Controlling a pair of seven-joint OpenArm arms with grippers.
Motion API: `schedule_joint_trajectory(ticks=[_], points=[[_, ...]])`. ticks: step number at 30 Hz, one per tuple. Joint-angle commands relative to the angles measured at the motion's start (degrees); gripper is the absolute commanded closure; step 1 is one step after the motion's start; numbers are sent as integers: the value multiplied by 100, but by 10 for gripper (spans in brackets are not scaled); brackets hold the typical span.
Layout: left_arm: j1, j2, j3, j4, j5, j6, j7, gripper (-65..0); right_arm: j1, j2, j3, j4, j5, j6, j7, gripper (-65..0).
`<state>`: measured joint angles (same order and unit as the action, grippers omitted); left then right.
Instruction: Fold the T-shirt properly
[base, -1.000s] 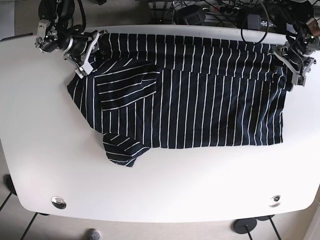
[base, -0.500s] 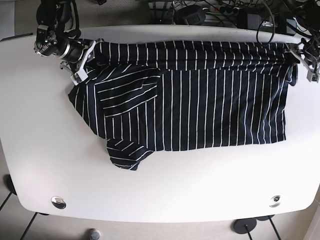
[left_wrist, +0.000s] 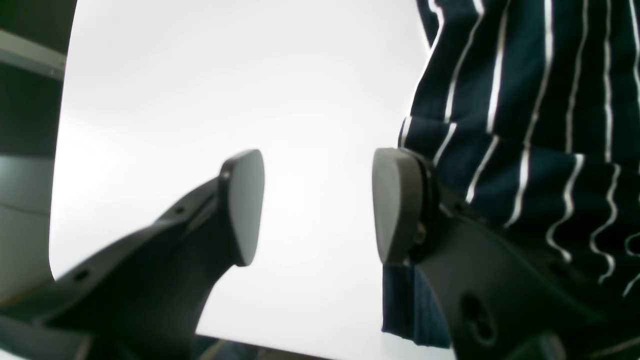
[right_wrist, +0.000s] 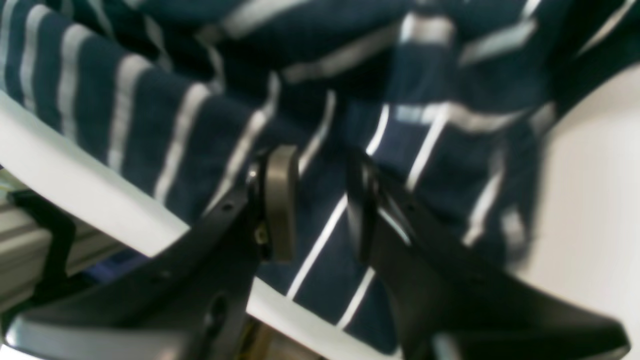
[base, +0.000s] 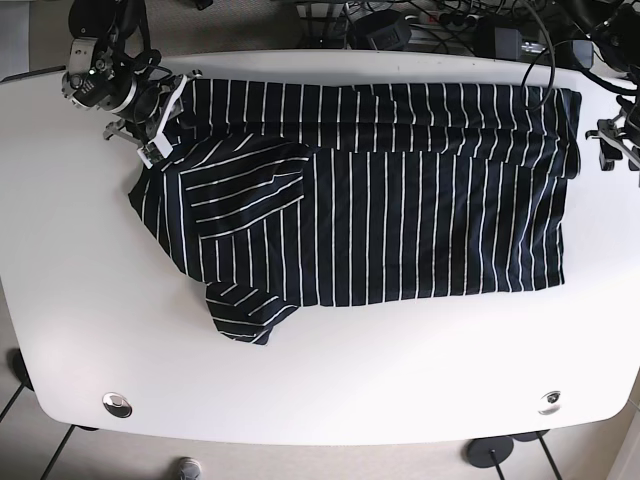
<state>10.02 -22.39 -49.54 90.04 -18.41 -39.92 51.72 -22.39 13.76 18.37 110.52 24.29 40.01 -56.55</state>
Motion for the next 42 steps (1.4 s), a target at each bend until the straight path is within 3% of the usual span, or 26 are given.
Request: schedule_joint_trajectory(ticks=[1, 5, 8, 10, 11, 19, 25, 30, 32, 36, 38, 42], points=[[-40, 46, 290, 126, -97, -8, -78, -312, 19, 35, 40, 276, 80, -1, 86, -160], [-83, 230, 897, 91, -97, -8, -96, -312, 450, 35, 40, 91, 37, -1, 42, -181], [-92, 239, 1371, 117, -97, -8, -192, -311, 1013, 35, 40, -313, 37, -1, -204, -323], [-83, 283, 1688, 108, -97, -8, -553, -311, 1479, 35, 40, -709, 28, -1, -213, -423], [-83, 336, 1758, 91, -97, -8, -676, -311, 1655, 35, 40, -929, 28, -1, -213, -442], [-48, 354, 1829, 55, -88, 41, -781, -307, 2841, -123, -4, -2327, 19, -1, -186, -444], [-180, 362, 1591, -244, -123, 5, -799, -307, 3307, 88, 31, -2854, -245, -1, 130, -444], [-198, 512, 1486, 187, -132, 5, -781, -306, 2490, 132, 40, -1535, -34, -1, -353, -444], [-154, 732, 941, 310, -123, -3, -764, -306, 1848, 70, 49, -744, -34, -1, -441, -439], [418, 951, 536, 741, -123, -8, -764, -304, 705, 61, 49, 170, -34, -1, -459, -333], [831, 1039, 440, 1110, -123, -8, -764, -306, 292, 79, 154, 284, -34, -1, -450, -342], [1226, 1215, 132, 1418, -123, -8, -764, -311, -200, 70, 1121, 276, -34, -1, -441, -401]])
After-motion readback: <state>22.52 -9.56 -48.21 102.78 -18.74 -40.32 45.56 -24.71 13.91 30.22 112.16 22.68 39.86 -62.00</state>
